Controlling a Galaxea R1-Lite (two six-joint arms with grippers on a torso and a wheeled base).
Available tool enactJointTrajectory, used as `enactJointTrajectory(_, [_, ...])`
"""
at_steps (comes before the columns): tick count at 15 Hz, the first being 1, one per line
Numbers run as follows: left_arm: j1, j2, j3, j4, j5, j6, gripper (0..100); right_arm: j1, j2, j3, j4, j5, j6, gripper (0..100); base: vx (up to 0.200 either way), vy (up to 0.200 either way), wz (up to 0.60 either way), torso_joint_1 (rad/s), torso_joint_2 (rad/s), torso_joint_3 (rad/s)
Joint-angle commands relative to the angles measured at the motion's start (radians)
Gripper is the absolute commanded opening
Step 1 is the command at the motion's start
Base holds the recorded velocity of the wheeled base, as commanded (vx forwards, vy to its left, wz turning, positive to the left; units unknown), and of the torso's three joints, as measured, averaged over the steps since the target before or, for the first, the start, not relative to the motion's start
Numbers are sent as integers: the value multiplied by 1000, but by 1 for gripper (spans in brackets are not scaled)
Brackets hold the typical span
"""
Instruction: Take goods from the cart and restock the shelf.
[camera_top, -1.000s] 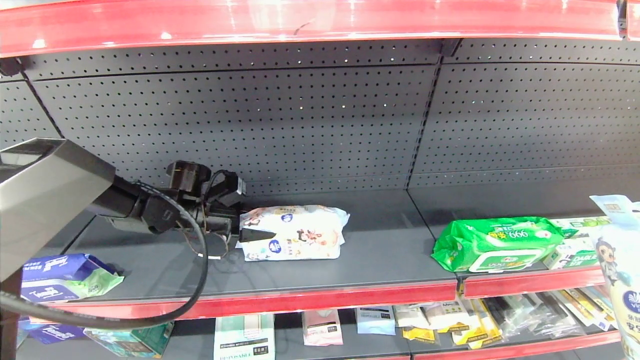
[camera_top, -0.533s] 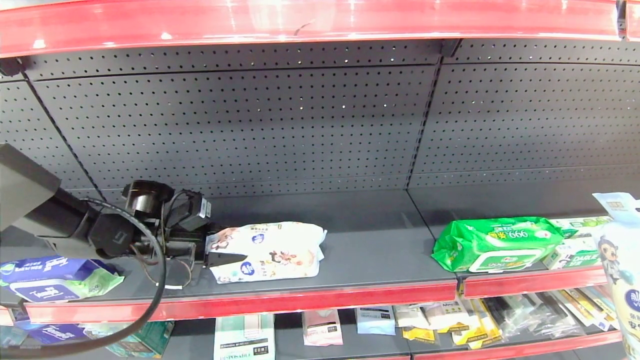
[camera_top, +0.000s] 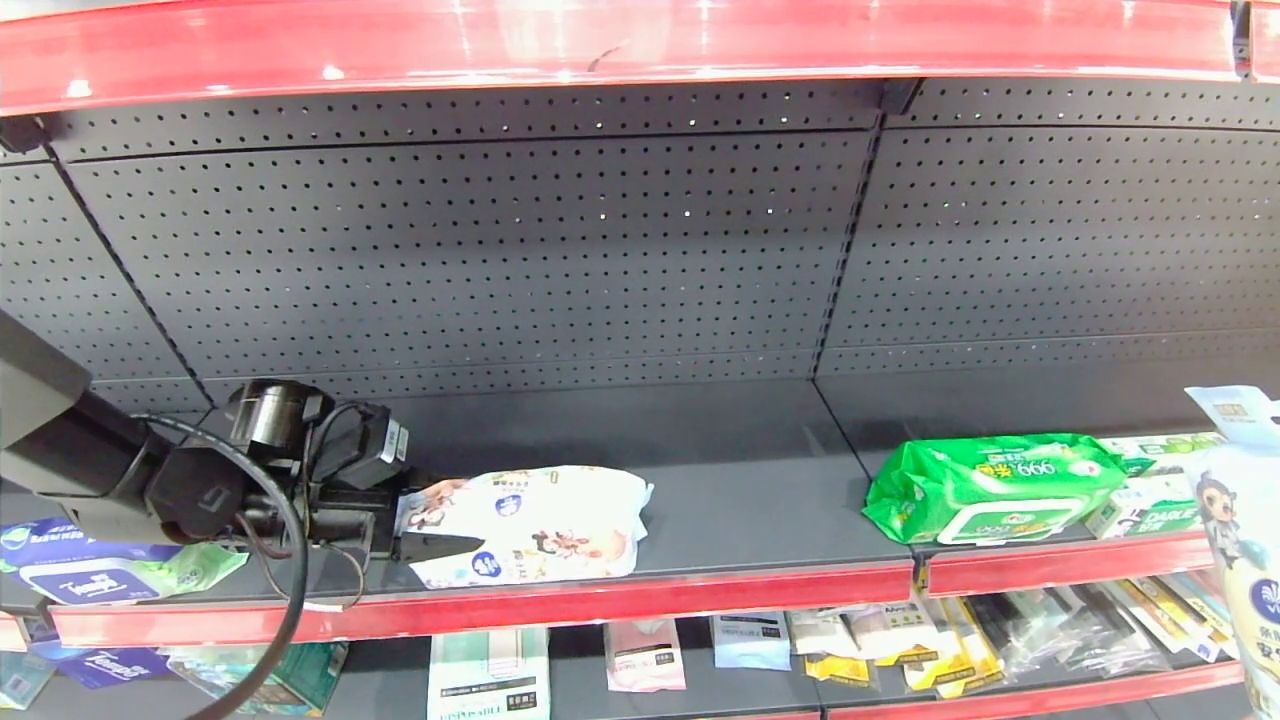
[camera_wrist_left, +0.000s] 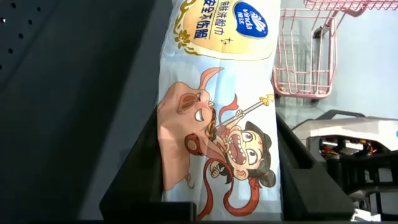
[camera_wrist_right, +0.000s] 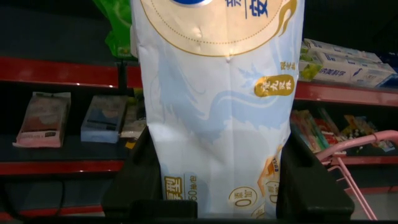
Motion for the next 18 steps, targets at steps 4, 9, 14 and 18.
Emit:
enactJointTrajectory(4, [0, -3, 15, -16, 0, 0, 0, 0, 2, 1, 0, 0, -2, 0, 0, 0, 0, 0, 0, 0])
enactJointTrajectory(9, [-1, -3, 29, -32, 14, -25, 0, 0, 2, 2, 0, 0, -2, 0, 0, 0, 0, 0, 0, 0])
enactJointTrajectory(14, [-1, -5, 30, -34, 15, -20, 0, 0, 2, 4, 0, 0, -3, 0, 0, 0, 0, 0, 0, 0])
enactJointTrajectory(18, [-3, -5, 33, -54, 28, -14, 100, 0, 2, 6, 0, 0, -2, 0, 0, 0, 0, 0, 0, 0])
